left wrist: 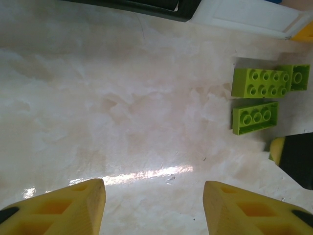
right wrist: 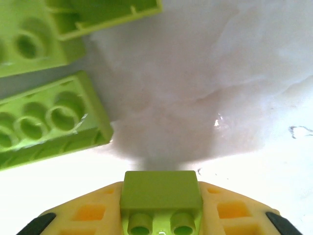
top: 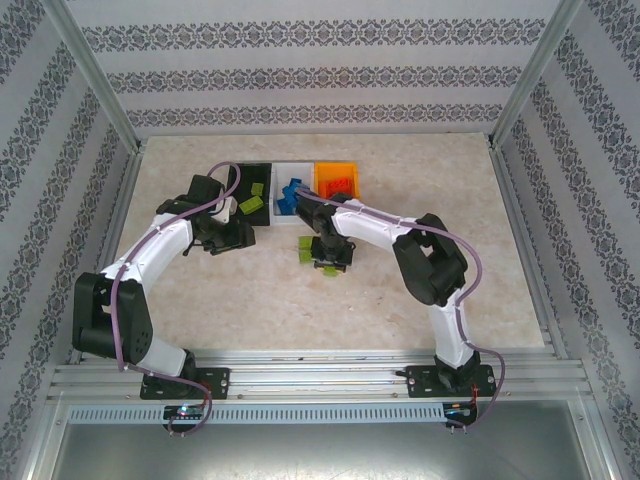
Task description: Sort the legos into containers by color
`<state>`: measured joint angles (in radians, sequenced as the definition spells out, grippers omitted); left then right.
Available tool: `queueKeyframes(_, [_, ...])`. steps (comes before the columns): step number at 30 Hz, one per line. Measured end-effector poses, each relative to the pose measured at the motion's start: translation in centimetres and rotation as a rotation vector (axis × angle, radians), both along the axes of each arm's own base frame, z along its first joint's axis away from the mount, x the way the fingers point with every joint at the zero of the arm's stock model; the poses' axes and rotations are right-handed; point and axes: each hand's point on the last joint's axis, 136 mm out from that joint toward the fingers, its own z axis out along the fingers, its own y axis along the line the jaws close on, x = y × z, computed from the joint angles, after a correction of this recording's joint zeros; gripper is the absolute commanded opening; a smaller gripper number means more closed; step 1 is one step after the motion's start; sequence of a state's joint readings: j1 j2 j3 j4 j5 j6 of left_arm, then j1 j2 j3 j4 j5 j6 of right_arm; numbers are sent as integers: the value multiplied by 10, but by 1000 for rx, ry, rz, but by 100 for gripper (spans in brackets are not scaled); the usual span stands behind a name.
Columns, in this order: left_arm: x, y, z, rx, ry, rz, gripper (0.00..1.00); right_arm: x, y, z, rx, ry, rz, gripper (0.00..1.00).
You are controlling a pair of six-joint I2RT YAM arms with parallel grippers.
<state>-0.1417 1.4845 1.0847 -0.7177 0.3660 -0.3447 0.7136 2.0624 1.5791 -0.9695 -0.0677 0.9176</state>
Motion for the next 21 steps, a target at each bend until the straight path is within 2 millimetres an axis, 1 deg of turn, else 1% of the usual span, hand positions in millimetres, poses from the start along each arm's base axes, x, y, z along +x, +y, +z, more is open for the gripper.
queueKeyframes(3, [1,11,-3,60,0,25,65,15,12,23,68,-54,-4,31])
queueKeyframes(5, [0,18,-4,103,6,42,68,32,28,43,149,-102,-8,31])
queueKeyframes(9, [0,29,-3,163,1,64,70,66,67,89,340,-202,-3,31])
queueKeyframes(11, [-2,35,0,192,-6,75,71,86,92,115,444,-252,4,31])
queueKeyframes(13, [-3,40,4,213,-18,84,72,107,115,133,535,-291,9,31])
queueKeyframes(14, [-4,42,7,223,-26,89,73,116,126,139,574,-304,14,31])
queueKeyframes(16, [-5,45,11,240,-41,98,73,129,144,142,624,-311,16,31])
queueKeyframes(18, [-6,49,17,254,-55,106,73,142,159,140,664,-314,18,31])
queueKeyframes(21, [-8,55,25,279,-83,122,74,158,175,129,709,-297,1,32])
